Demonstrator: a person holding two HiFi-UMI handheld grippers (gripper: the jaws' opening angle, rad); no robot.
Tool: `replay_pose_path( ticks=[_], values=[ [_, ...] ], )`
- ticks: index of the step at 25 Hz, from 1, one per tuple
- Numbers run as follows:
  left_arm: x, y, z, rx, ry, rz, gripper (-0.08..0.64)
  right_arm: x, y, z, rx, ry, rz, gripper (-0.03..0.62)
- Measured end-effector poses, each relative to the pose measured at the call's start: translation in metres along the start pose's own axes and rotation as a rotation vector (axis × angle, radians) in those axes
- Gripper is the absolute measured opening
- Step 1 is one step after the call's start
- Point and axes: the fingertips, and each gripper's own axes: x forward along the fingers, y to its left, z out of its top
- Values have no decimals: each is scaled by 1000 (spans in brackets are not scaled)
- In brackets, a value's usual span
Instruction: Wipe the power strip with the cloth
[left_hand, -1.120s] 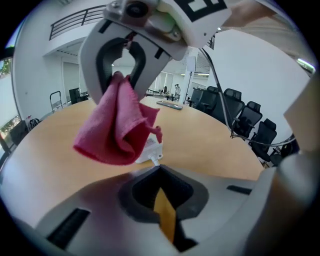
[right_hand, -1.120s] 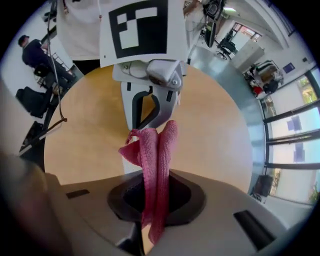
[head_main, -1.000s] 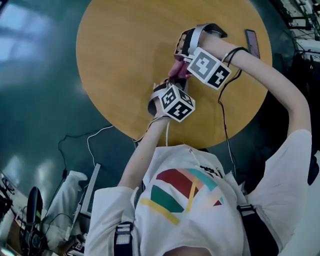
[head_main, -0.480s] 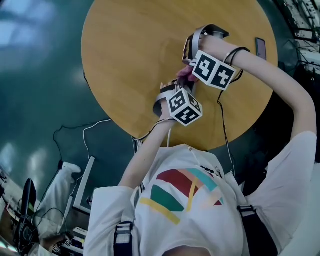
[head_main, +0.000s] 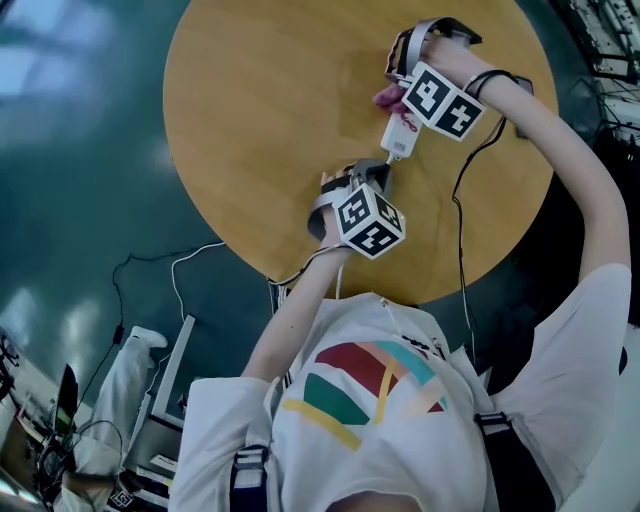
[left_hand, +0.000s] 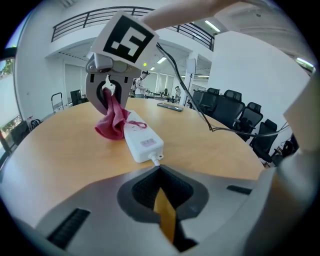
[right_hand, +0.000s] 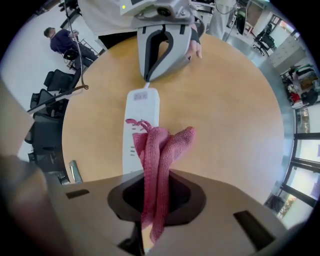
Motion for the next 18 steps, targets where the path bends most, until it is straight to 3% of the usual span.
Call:
replay_pose_path(
  ticks=[5,7,9,11,13,14,16,18],
  values=[
    [-2,0,1,-1,-2,6,29,3,1,-18,88,-4,-22,38],
    [-1,0,2,-1,-3,6,29,1,-4,-20,168,-38,-61,38],
    [1,0,2,0,-2,5,29,-6,-18,-27,394,-137,-135,39],
    [2,0,2,1,-1,4,29,-15,-30,-40,729,-281,-188,38],
    [3,-1,3,0,-1,5,29,-18,-30,-50,1039,-427,-154,40],
    [3,-2,4,0,-2,5,29,-16,-25,-52,1144,-481,-118,40],
    [4,-5,6,1,-1,5,29,-9,-12,-54,1252,-534,-72,39],
    [4,-7,7,5,-1,3,29,-4,-3,-56,1294,-549,-81,38]
  ],
)
